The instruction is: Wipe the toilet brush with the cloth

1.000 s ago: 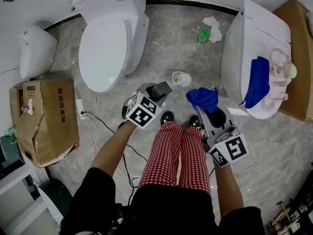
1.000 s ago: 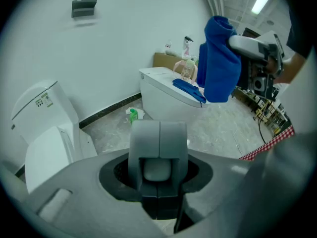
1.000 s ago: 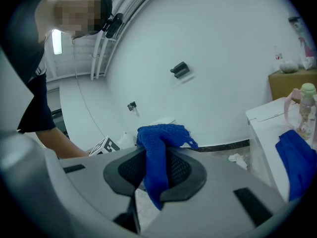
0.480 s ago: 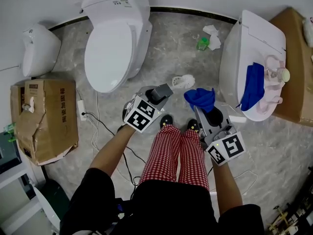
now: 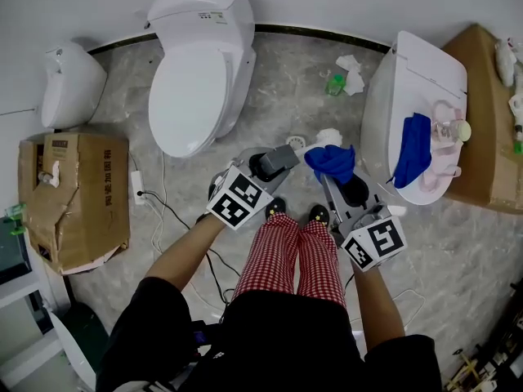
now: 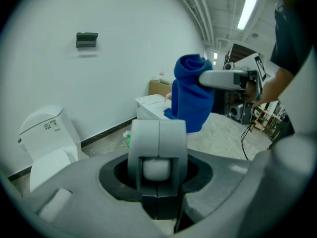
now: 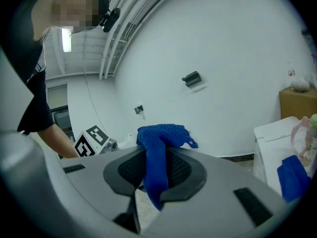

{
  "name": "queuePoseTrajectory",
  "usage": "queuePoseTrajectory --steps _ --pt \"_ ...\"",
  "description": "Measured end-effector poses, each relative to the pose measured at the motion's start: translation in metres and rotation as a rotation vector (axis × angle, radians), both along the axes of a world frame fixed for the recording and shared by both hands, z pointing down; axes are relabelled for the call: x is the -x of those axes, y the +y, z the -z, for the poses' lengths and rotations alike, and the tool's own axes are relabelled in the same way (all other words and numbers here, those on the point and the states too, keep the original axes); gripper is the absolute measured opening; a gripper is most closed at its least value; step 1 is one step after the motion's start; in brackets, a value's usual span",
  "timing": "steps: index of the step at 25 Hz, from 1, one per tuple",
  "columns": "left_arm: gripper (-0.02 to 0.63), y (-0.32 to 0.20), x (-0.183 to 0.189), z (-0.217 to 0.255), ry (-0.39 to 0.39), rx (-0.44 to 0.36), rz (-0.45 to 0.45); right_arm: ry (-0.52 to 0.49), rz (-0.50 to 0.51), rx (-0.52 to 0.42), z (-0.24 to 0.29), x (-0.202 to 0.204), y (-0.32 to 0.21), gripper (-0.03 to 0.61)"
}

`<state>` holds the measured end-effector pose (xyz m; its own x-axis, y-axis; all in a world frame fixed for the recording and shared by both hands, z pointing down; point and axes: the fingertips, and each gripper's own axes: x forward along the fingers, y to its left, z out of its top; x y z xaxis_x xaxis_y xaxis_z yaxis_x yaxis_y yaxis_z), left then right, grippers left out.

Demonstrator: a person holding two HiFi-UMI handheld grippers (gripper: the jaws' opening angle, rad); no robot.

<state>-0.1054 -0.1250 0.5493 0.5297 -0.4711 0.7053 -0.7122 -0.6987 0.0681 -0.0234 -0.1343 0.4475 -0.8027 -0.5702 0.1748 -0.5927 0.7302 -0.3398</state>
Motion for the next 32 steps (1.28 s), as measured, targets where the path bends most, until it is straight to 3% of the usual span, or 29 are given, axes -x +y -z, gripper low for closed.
queuePoseTrajectory --steps 11,17,32 --pt "0.166 -0.010 0.001 0.067 0.029 -0.103 -0.003 -0.024 0.034 -0.061 0.047 0.008 -0.011 0.078" --pt "0.166 -0.012 0.003 0.106 0.017 -0.154 -0.049 -0.077 -0.002 -0.081 0.077 0.004 -0.026 0.078" --pt "0.166 -0.023 0.004 0.187 0.079 -0.242 -0.029 -0.165 0.077 -0.126 0.147 0.020 -0.026 0.078"
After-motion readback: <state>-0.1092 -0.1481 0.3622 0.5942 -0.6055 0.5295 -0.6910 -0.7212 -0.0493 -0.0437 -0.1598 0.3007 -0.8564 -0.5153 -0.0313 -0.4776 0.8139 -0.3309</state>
